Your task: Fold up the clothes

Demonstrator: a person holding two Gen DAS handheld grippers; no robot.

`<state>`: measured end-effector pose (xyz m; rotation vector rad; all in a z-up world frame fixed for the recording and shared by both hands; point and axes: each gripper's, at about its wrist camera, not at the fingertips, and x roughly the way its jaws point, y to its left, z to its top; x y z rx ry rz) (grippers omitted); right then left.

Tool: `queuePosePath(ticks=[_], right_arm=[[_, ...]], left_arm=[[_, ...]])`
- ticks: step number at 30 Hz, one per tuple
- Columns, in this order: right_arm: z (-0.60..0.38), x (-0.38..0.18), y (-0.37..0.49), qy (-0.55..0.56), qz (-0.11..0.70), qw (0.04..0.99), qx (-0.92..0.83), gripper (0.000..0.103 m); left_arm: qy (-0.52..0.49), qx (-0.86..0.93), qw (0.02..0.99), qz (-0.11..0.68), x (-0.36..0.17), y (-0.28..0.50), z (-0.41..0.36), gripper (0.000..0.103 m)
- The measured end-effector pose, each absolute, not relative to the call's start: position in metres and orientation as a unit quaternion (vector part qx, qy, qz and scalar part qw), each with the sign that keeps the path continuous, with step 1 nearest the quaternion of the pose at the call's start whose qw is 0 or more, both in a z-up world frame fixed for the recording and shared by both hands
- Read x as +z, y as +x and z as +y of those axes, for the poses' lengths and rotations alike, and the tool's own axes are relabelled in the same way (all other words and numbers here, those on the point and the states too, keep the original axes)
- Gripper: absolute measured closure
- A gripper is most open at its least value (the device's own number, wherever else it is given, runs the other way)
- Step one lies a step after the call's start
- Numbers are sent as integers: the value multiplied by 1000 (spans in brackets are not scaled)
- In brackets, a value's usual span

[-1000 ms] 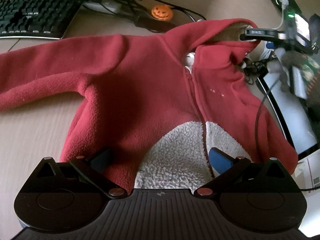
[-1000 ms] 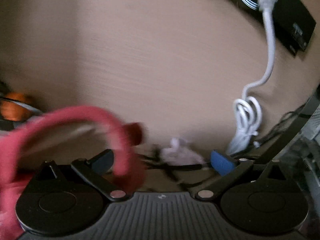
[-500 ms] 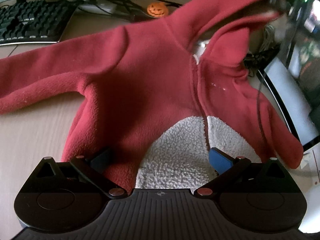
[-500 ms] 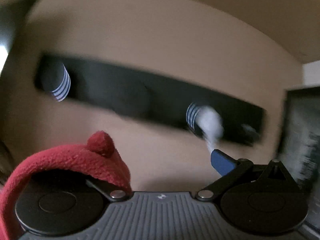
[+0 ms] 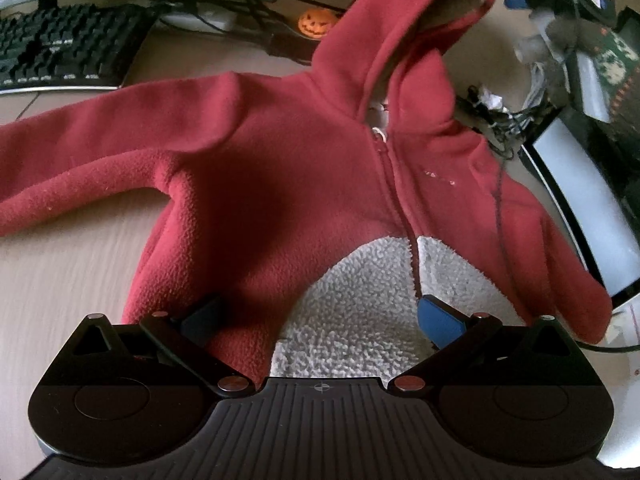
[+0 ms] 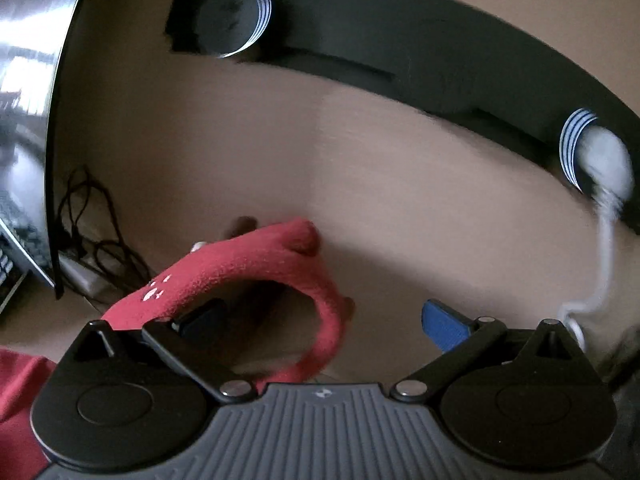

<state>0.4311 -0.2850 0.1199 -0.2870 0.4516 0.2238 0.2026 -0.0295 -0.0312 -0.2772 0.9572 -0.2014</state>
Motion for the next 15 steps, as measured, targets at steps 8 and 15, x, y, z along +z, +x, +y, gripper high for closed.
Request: queuePosePath(ticks=[8,15], right_arm=[[-389,142,319,182,276,913,241,0],[-393,120,194,73,241,967,48,0]], left_arm=[[-127,-102,877,453,-13,198,-19,0],[-64,-136,913,379,31,149,4,0]])
